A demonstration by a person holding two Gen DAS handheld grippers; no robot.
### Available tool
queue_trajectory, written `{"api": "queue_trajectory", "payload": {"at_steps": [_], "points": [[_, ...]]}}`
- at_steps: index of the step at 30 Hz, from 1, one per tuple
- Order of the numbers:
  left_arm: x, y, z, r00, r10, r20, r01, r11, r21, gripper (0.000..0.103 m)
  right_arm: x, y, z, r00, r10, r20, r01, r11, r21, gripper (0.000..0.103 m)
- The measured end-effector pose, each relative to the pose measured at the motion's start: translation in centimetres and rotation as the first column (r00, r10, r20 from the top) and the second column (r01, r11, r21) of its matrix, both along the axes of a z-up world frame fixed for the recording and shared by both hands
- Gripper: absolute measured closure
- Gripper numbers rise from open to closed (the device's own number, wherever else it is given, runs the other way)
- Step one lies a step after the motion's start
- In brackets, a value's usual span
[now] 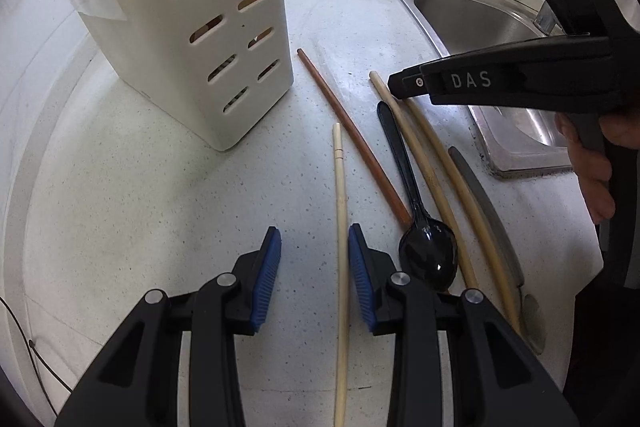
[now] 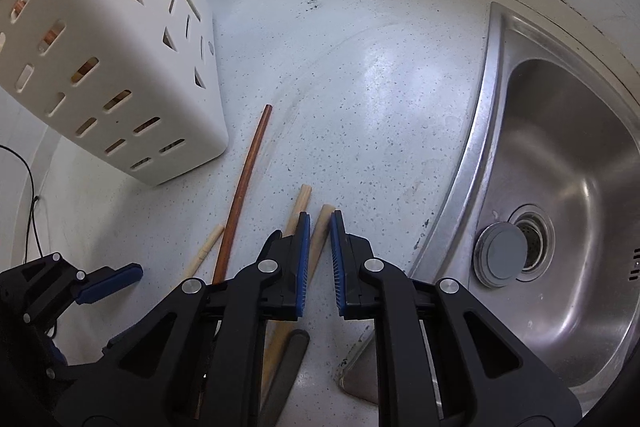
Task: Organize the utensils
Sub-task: 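Close the right tool on a light chopstick while the left tool grasps another light chopstick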
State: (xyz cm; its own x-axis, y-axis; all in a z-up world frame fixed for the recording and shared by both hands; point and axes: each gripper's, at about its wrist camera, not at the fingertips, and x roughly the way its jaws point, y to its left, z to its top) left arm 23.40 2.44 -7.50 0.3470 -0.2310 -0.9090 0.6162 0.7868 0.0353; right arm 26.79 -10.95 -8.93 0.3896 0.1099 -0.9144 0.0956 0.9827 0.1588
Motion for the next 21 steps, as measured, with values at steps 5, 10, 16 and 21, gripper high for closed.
{"api": "queue_trajectory", "payload": {"at_steps": [5, 10, 16, 21], "points": [[0.3, -0.3, 0.1, 0.998, 0.041, 0.037, -0.042, 0.999, 0.023, 0.098, -0.4, -0.6, -0.1, 0.999, -0.038, 0.032, 0.038, 0.999, 0.026, 0.097], [-0.2, -0.3, 0.2, 0.995, 0.072, 0.066, -0.074, 0.997, 0.026, 0.099, -0.7, -2.4, -0.7, 0.995, -0.072, 0.062, 0.063, 0.989, 0.136, 0.097], [-1.9, 1.6, 2.4, 0.975, 0.179, 0.133, -0.172, 0.983, -0.059, 0.099, -2.6, -4.7, 0.5, 0.980, -0.087, 0.179, 0.038, 0.965, 0.260, 0.097], [-3.8, 2.0, 5.1, 0.945, 0.246, 0.216, -0.224, 0.967, -0.123, 0.099, -4.7, -6.1, 3.3, 0.944, -0.084, 0.319, -0.025, 0.947, 0.321, 0.097]]}}
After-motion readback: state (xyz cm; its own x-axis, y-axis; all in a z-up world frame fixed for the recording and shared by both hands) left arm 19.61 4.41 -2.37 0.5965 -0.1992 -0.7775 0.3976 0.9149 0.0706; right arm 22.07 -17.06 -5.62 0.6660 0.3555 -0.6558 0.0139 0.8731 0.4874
